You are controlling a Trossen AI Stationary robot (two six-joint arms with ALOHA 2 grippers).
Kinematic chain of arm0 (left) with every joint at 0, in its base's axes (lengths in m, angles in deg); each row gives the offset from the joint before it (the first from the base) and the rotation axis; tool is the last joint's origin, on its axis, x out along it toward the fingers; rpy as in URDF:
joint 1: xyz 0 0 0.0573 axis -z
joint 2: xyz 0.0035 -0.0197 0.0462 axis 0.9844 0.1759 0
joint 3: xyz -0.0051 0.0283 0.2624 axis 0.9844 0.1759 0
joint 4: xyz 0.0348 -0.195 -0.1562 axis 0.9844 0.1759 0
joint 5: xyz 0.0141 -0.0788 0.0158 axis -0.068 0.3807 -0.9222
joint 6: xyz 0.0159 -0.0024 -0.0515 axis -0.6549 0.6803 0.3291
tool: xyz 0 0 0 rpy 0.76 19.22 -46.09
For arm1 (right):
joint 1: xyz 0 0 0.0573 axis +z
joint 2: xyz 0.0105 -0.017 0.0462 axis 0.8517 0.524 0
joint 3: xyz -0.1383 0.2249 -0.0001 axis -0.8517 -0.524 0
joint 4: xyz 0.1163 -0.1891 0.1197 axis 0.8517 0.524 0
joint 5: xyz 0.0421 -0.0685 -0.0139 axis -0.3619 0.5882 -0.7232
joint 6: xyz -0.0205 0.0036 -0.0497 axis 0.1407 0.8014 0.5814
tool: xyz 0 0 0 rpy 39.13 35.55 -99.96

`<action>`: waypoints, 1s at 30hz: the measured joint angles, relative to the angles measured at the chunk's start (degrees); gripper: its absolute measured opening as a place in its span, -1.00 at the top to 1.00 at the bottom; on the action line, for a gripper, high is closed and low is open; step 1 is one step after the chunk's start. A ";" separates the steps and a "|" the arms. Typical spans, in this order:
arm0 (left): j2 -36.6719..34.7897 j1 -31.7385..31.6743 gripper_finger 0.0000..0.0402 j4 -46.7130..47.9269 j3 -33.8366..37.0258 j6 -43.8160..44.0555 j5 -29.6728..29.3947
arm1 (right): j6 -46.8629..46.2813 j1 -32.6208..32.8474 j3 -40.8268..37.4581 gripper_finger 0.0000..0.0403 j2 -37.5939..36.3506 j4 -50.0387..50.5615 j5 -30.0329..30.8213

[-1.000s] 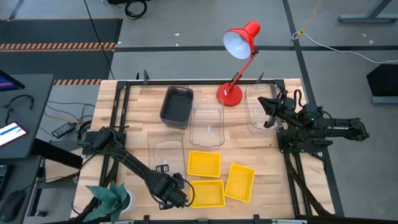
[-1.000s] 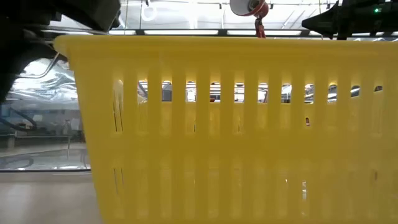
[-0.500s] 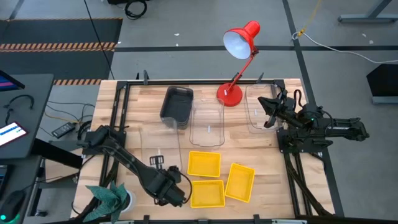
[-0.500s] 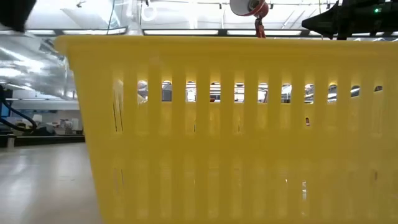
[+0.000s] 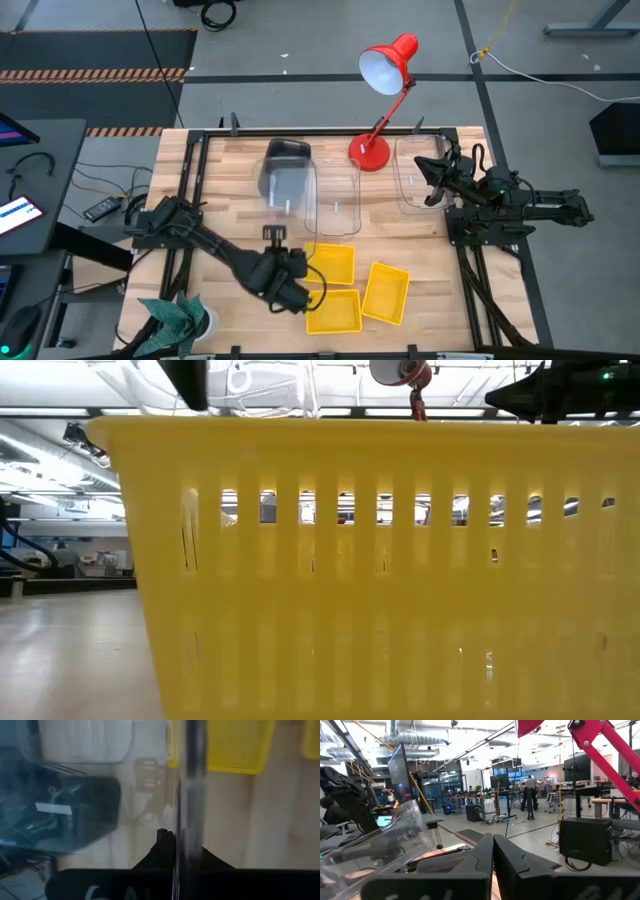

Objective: Stack baskets by color
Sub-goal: Stack the bottom transparent bin on the middle transparent bin

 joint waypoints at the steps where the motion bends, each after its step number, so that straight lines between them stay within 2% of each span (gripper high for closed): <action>1: 0.00 -0.90 0.98 0.00 0.00 -1.42 -0.15 | 0.01 0.00 0.00 0.92 0.00 0.17 0.00; 10: 0.00 -10.26 0.98 -9.70 0.00 -14.43 -0.28 | -0.22 -0.02 0.00 0.92 0.00 0.49 0.00; 17: 0.02 -16.08 0.98 -19.79 0.00 -20.98 3.32 | -0.24 0.00 0.00 0.92 0.00 1.53 -0.04; 25: 1.62 -18.33 0.98 -26.19 0.02 -21.69 10.26 | -0.87 0.04 0.00 0.92 0.00 2.54 -0.20; 30: 4.10 -18.16 0.98 -25.70 0.05 -23.01 10.16 | -0.90 0.04 0.00 0.92 0.26 3.31 -0.68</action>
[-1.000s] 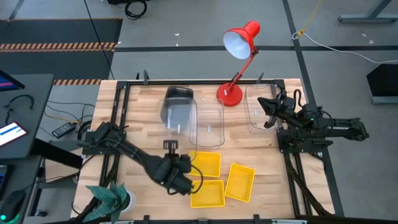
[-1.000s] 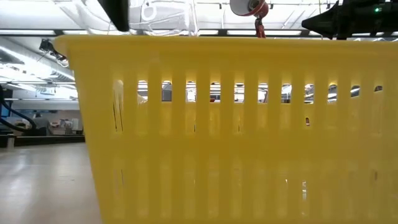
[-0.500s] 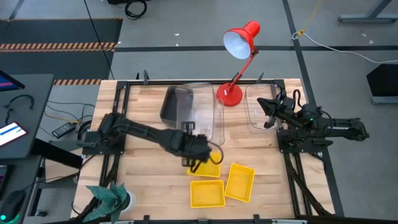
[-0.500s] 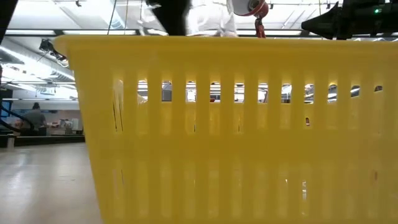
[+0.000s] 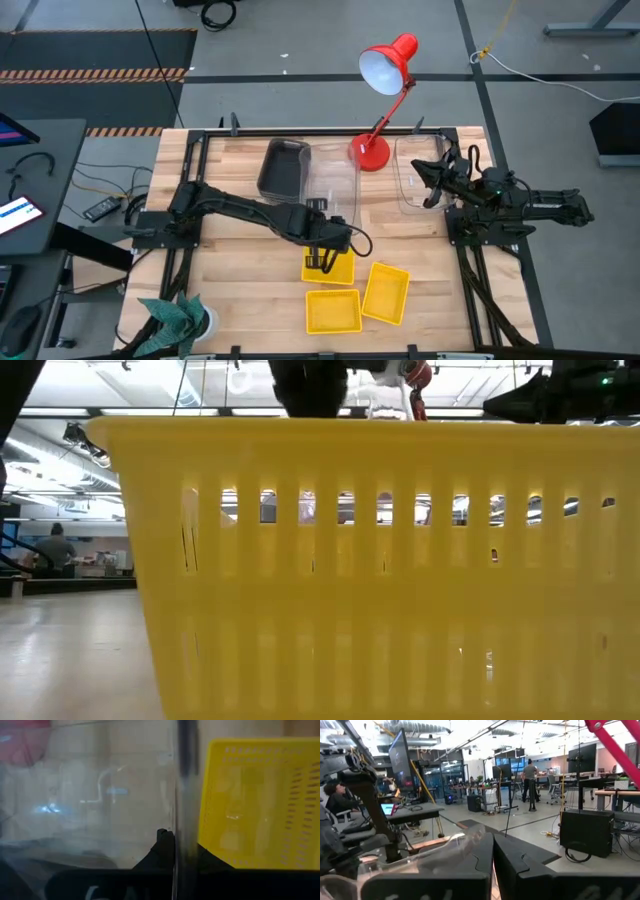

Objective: Stack baskets by color
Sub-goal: Stack the bottom transparent bin on the middle transparent bin

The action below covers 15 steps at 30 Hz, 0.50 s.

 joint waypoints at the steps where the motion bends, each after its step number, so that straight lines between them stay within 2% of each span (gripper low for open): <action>1: 0.52 -0.03 0.98 0.75 0.01 -0.36 -0.01 | -0.02 0.02 0.00 0.92 0.12 -0.07 -0.23; 9: 2.22 -1.41 0.94 1.66 -0.01 0.11 4.11 | -3.42 0.02 0.04 0.92 1.36 -0.23 -1.49; 11: 2.33 -1.41 0.82 1.59 -0.01 0.16 4.22 | -4.35 0.04 0.00 0.92 1.91 0.76 -1.99; 15: 2.33 -1.31 0.43 1.67 -0.03 -0.07 3.53 | -4.52 0.00 0.00 0.92 4.02 1.16 -2.29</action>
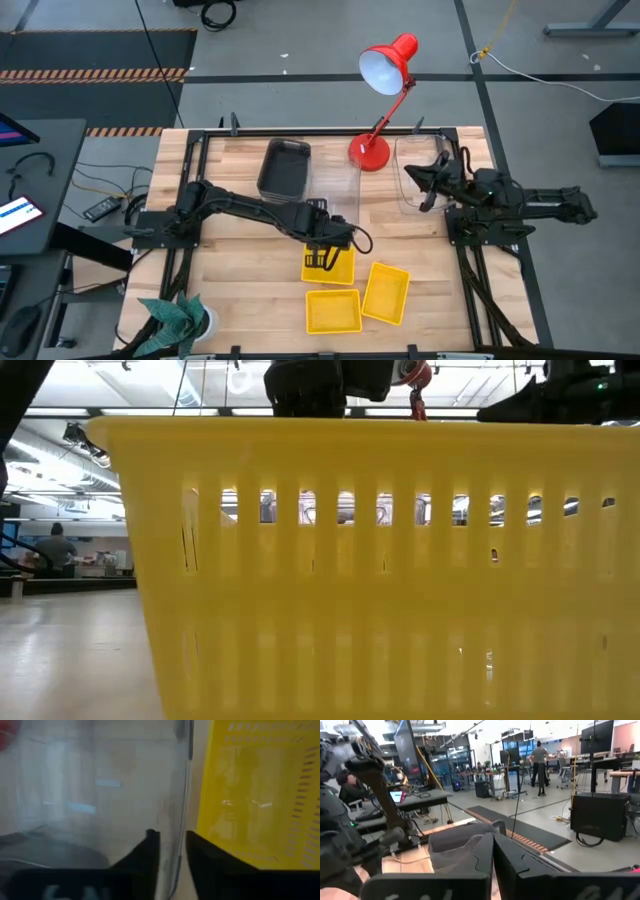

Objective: Stack baskets by color
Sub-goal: Stack the bottom transparent bin on the middle transparent bin, then stack the top transparent bin on the bottom transparent bin

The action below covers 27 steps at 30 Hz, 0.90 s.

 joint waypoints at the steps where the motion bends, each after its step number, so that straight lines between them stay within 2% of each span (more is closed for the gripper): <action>1: 0.02 -0.01 0.33 0.01 0.00 -0.02 -0.09 | -0.06 0.00 0.00 0.92 0.55 -0.05 -0.02; 5: -0.38 -0.37 0.03 -0.02 -0.04 -0.55 -0.15 | -1.22 0.00 2.18 0.92 2.80 3.80 -0.07; 9: -1.06 -0.39 -0.08 -0.36 -0.04 -2.13 -0.60 | -3.57 0.02 5.80 0.92 5.24 11.34 -1.44; 14: -1.51 0.15 0.01 -1.70 -0.04 -6.08 -1.88 | -6.82 0.06 8.59 0.92 8.24 17.56 -7.81; 18: -1.51 -0.02 0.13 -1.91 -0.04 -7.68 -1.97 | -8.26 0.06 8.66 0.92 9.69 17.92 -11.67; 22: -2.82 -0.06 0.21 0.40 0.04 -7.61 -2.59 | -9.32 0.74 8.66 0.92 9.99 18.40 -13.05; 27: -8.17 0.39 0.24 1.28 0.67 -4.10 -4.92 | -9.86 3.84 8.66 0.92 10.19 18.95 -13.20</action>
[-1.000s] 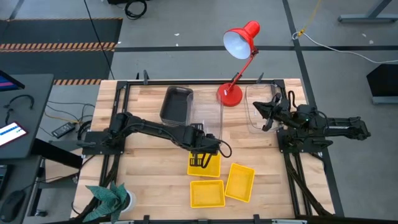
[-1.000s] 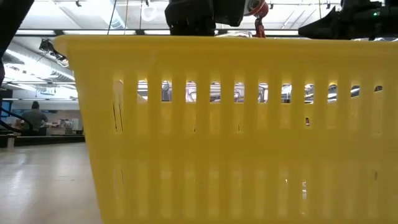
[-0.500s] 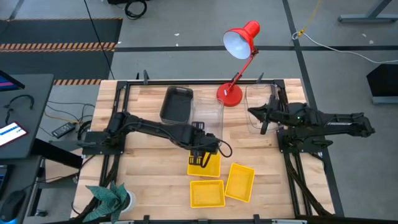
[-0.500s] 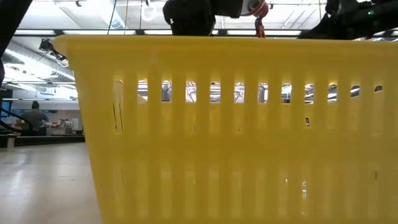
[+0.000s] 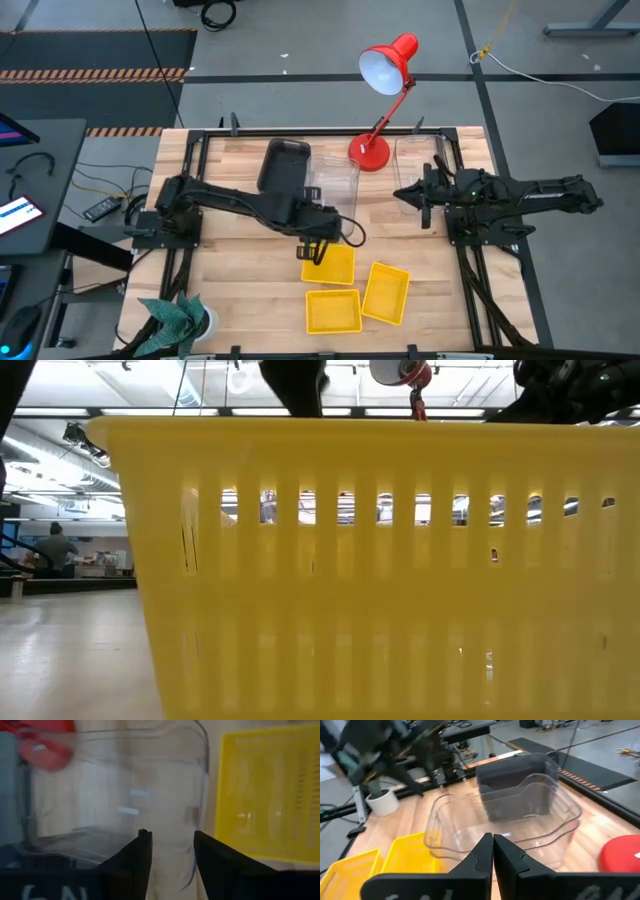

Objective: Stack baskets by color
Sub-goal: Stack the top transparent bin on the bottom transparent bin

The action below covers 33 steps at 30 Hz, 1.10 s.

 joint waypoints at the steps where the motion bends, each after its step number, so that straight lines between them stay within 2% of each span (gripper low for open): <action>1: -1.33 0.04 0.23 -1.40 1.31 0.38 -0.08 | -0.01 0.79 0.01 0.92 0.23 0.14 0.00; 4: -5.09 0.04 0.16 -7.03 7.75 1.39 -0.06 | 0.00 2.92 0.02 0.91 1.35 1.13 0.53; 7: -9.57 0.04 0.08 -14.23 16.12 1.23 -0.40 | 0.00 4.58 1.71 0.86 2.93 4.80 4.92; 10: -14.55 0.04 0.02 -23.30 24.72 0.34 -0.48 | -0.93 5.38 5.93 0.75 5.79 10.28 10.00; 13: -18.68 0.03 0.00 -30.32 31.64 -0.01 -0.52 | -3.03 5.56 9.55 0.59 9.43 13.40 11.98; 17: -22.83 0.00 0.04 -40.08 38.17 0.00 -0.54 | -4.83 5.12 13.29 0.37 14.72 18.88 12.18; 22: -25.99 0.63 0.09 -52.31 45.34 -1.77 -0.61 | -7.87 3.72 17.48 0.15 21.88 31.93 12.03; 28: -28.06 0.81 0.08 -60.42 50.65 -2.65 -0.77 | -9.44 3.48 23.75 -0.07 28.95 44.82 5.93; 33: -27.98 0.83 0.07 -68.37 53.93 -4.73 -0.99 | -9.17 3.39 28.22 -0.15 34.36 56.27 2.59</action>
